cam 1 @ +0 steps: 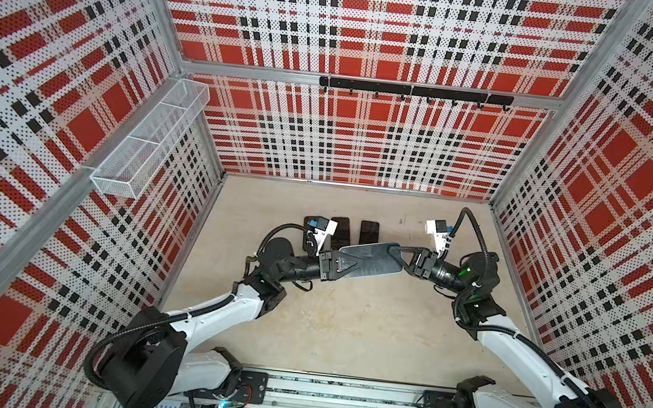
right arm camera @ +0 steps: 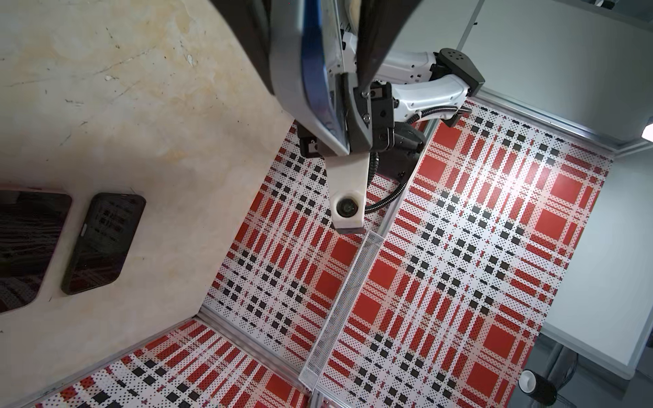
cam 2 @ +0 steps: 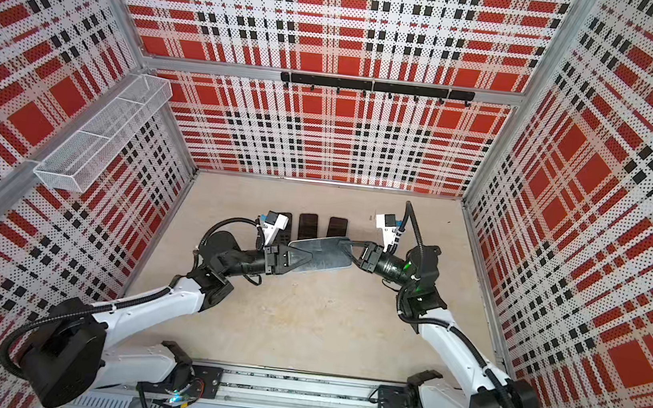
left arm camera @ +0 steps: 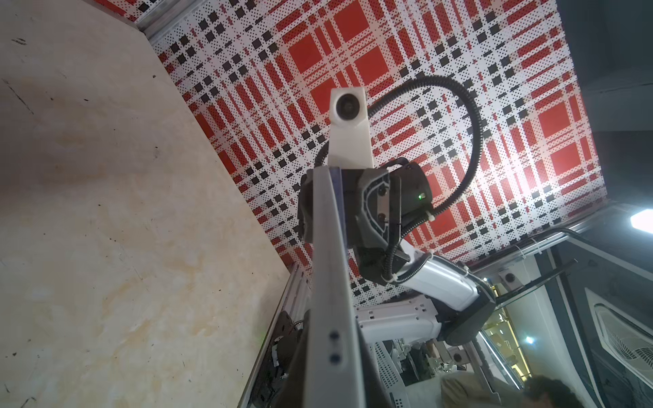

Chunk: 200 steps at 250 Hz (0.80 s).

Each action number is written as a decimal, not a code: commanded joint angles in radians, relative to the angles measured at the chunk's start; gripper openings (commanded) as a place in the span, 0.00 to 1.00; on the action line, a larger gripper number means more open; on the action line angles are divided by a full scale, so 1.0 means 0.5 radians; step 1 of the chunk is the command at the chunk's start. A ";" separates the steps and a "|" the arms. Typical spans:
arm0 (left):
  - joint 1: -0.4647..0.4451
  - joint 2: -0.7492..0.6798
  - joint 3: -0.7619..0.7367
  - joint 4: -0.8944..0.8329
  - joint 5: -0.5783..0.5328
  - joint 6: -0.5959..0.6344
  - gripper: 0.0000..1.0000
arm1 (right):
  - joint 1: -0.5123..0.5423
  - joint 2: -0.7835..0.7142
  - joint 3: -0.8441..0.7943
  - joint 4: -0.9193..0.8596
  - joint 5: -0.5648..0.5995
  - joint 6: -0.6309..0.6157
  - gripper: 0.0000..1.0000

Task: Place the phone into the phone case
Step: 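Lift the cased phone with both grippers and tilt it upright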

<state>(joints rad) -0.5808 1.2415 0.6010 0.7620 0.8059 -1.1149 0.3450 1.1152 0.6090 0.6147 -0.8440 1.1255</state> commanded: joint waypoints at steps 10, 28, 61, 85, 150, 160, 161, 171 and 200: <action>-0.025 0.020 0.056 0.114 0.033 -0.009 0.09 | -0.009 0.066 0.066 0.217 0.018 0.022 0.23; -0.027 0.032 0.062 0.114 0.031 -0.008 0.09 | -0.009 0.082 0.051 0.249 0.027 0.028 0.15; -0.043 0.054 0.073 0.114 0.041 -0.010 0.08 | -0.009 0.065 0.023 0.208 0.072 -0.054 0.09; -0.044 0.065 0.075 0.116 0.045 -0.010 0.08 | -0.010 0.021 0.031 0.022 0.123 -0.215 0.10; -0.029 0.009 0.081 0.089 -0.127 -0.044 0.08 | -0.015 -0.079 0.125 -0.229 0.193 -0.362 0.46; -0.026 -0.012 0.081 0.076 -0.220 -0.054 0.07 | -0.016 -0.130 0.129 -0.276 0.254 -0.379 0.50; -0.026 -0.016 0.082 0.075 -0.230 -0.055 0.06 | -0.016 -0.135 0.129 -0.282 0.262 -0.379 0.50; -0.032 -0.042 0.082 0.070 -0.353 -0.065 0.07 | -0.015 -0.197 0.112 -0.328 0.354 -0.385 0.55; -0.089 -0.117 0.078 0.047 -0.792 -0.082 0.06 | 0.028 -0.313 -0.076 -0.114 0.600 -0.210 0.60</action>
<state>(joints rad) -0.6022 1.2491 0.6071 0.7376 0.6456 -1.1301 0.3401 1.0229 0.6300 0.4553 -0.6899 0.9726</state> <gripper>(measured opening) 0.127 0.584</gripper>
